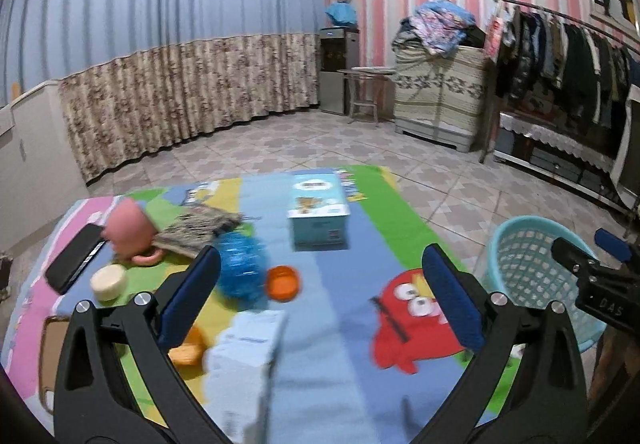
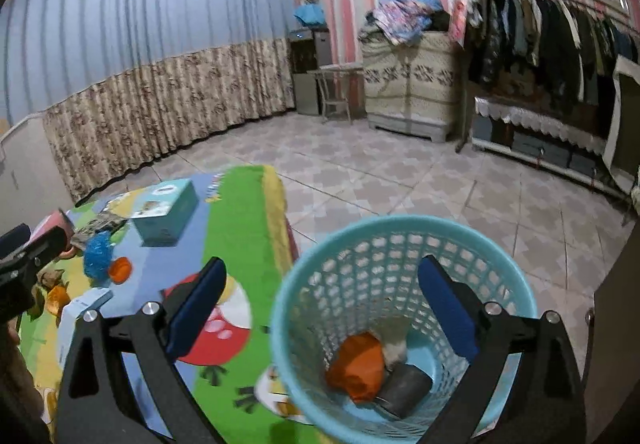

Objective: Collect trash
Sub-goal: 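Move both open tools back over the mat toward the remaining items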

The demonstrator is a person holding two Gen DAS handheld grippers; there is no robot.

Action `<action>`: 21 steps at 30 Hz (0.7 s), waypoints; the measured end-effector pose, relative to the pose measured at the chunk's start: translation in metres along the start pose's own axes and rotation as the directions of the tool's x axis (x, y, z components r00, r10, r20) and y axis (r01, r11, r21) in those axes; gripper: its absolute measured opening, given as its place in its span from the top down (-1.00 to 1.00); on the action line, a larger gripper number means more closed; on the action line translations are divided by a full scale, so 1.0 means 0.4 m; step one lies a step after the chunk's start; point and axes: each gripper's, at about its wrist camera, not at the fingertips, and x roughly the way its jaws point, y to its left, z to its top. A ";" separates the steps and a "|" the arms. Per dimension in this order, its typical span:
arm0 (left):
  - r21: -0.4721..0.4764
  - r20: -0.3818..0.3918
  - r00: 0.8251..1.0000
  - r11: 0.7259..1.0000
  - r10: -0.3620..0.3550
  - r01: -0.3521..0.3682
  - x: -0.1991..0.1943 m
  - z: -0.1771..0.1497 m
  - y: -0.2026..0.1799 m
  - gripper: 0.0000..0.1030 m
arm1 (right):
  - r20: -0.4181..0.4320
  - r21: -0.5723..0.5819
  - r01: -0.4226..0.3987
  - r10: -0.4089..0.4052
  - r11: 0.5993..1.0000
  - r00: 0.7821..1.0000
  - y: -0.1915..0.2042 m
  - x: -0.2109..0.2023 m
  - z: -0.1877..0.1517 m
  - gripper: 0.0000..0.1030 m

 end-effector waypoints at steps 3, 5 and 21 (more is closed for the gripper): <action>-0.001 0.005 0.999 0.999 0.039 -0.039 -0.017 -0.012 0.063 -0.89 | 0.001 -0.012 -0.043 0.043 0.999 0.999 0.048 -0.006 -0.004 -0.90; -0.010 0.005 0.998 0.998 0.060 -0.060 -0.028 -0.021 0.104 -0.89 | -0.003 -0.011 -0.067 0.067 0.998 0.998 0.069 -0.008 -0.008 -0.91; -0.105 -0.125 0.972 0.971 0.201 -0.214 -0.070 -0.180 0.422 -0.89 | -0.102 -0.070 -0.179 0.172 0.981 0.980 0.265 0.005 -0.090 -0.91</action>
